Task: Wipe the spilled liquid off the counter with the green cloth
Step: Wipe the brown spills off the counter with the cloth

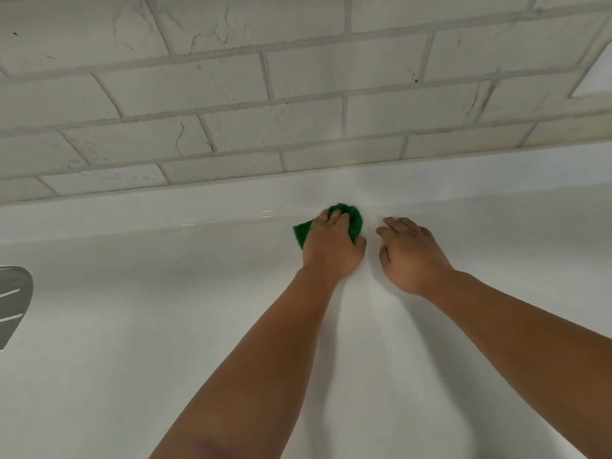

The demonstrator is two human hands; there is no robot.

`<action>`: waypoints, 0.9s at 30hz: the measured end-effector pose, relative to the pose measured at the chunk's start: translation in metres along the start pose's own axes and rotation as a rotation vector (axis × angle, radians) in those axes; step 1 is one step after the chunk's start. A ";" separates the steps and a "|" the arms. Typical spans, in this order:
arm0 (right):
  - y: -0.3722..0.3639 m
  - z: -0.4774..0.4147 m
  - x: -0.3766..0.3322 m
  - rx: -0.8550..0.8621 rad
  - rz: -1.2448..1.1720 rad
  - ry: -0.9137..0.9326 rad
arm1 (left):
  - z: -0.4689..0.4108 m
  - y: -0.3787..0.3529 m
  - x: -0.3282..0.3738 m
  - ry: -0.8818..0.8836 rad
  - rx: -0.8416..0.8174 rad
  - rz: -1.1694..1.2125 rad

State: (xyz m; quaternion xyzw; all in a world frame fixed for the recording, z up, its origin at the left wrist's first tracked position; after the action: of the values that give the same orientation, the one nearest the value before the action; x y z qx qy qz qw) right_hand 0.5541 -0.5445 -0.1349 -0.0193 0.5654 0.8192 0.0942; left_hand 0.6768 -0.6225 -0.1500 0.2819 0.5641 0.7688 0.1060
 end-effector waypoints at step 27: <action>-0.003 0.042 0.088 0.040 -0.065 -0.102 | -0.031 -0.019 0.082 0.041 0.017 -0.185</action>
State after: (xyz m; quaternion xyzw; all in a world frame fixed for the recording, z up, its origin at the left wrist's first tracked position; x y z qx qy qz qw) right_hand 0.4714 -0.4930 -0.1344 0.0057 0.5752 0.8041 0.1499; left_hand 0.5892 -0.6018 -0.1477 0.2134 0.5963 0.7566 0.1625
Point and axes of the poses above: each hand's wrist, its own z-axis away from the middle knuckle, its own y-axis out of the back of the hand, x = y × z, the point moved 5 cm from there along -z, towards the middle knuckle, and after that the axes turned 15 degrees about -x, right-handed, at the moved point
